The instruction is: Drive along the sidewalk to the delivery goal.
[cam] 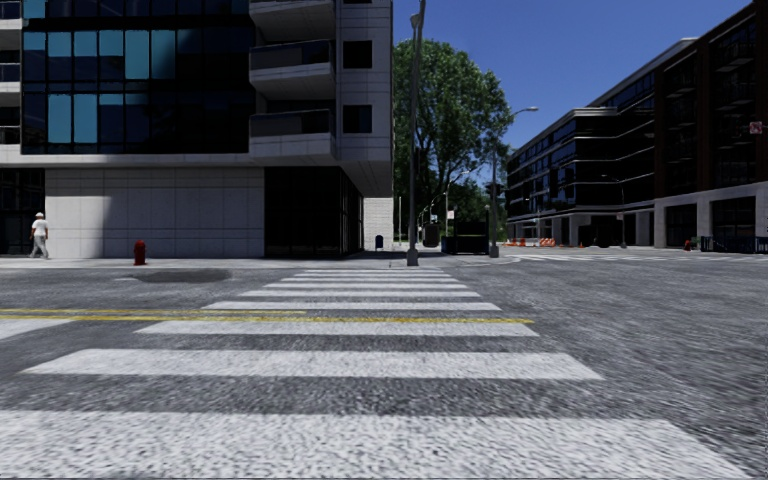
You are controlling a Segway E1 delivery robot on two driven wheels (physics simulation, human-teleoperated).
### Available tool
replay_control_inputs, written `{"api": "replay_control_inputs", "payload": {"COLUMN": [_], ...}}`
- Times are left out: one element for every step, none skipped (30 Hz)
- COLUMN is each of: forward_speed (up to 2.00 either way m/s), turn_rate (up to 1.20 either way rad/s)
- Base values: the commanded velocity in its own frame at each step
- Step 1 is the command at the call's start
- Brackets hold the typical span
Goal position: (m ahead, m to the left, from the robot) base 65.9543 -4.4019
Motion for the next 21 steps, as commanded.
{"api": "replay_control_inputs", "payload": {"forward_speed": [2.0,2.0,2.0,2.0,2.0,2.0,2.0,2.0,2.0,2.0,2.0,2.0,2.0,2.0,2.0,2.0,2.0,2.0,2.0,2.0,2.0], "turn_rate": [0.0,0.0,0.0,0.0,0.0,0.0,0.0,0.0,0.0,0.0,0.0,0.0,0.0,0.0,0.0,0.0,0.0,0.0,0.0,0.0,0.0]}}
